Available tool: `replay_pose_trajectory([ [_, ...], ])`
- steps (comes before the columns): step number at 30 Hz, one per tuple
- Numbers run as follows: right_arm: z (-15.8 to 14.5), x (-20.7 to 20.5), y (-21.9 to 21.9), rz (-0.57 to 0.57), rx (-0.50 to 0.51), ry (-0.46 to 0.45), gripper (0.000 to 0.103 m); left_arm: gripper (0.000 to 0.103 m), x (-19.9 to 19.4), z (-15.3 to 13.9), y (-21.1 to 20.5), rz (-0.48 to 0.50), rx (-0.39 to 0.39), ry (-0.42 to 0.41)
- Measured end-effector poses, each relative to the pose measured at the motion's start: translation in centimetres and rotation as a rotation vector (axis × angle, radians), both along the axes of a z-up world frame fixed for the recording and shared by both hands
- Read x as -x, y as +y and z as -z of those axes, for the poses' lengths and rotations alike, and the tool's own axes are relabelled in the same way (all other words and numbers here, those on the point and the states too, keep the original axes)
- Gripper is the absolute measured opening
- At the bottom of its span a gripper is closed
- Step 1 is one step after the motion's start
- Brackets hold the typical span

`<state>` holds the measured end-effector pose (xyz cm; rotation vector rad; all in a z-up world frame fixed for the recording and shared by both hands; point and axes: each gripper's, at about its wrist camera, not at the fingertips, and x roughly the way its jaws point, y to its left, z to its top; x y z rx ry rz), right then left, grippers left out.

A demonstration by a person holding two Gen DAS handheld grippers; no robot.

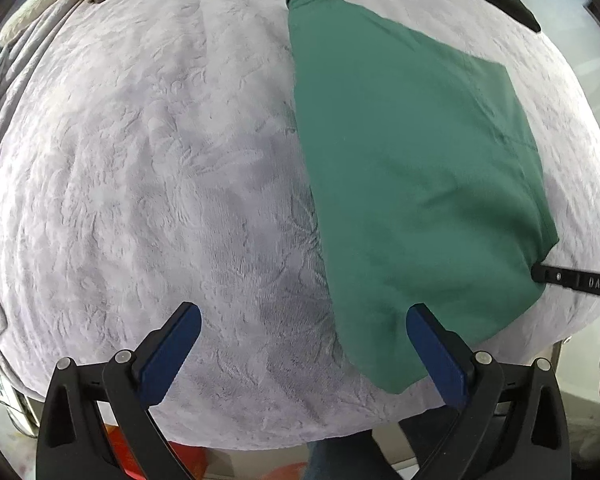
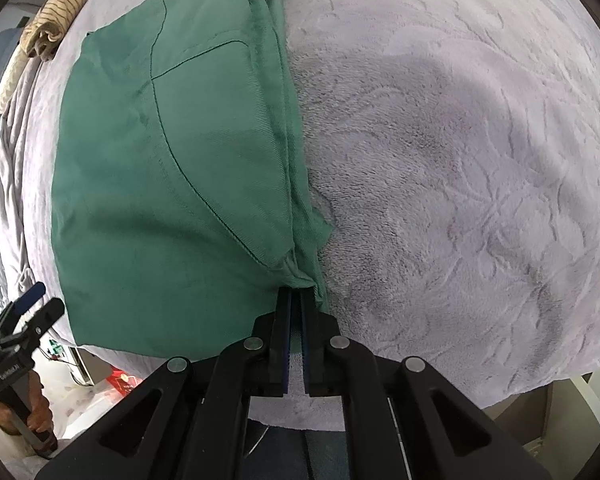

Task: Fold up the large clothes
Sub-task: 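Open both grippers and withdraw them above the folded jacket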

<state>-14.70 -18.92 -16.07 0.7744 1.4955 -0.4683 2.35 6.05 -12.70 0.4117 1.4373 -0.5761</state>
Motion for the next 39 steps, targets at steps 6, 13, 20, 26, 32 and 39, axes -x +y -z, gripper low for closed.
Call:
replay_pose_trajectory([
  [6,-3.7,-1.2,0.9,0.004,0.080,-0.012,0.021,0.103,-1.1,-0.4,-0.1,-0.042,-0.055,-0.041],
  [13,-8.6,-5.9,3.0,-0.049,0.214,-0.082,0.079,0.103,-2.5,-3.4,-1.6,-0.090,-0.024,-0.077],
  [20,-10.0,-6.5,1.7,-0.042,0.294,-0.089,0.089,0.103,-2.5,-6.1,-3.2,-0.066,-0.008,-0.142],
  [26,-11.5,-5.7,1.3,-0.029,0.342,-0.109,0.103,0.103,-2.0,-6.8,-3.9,-0.062,-0.011,-0.146],
  [32,-12.4,-5.6,1.6,-0.040,0.356,-0.098,0.103,0.103,-1.9,-6.9,-4.0,-0.064,-0.015,-0.160],
  [39,-12.7,-5.8,1.9,-0.057,0.368,-0.087,0.103,0.103,-1.8,-7.4,-4.3,-0.055,-0.013,-0.177],
])
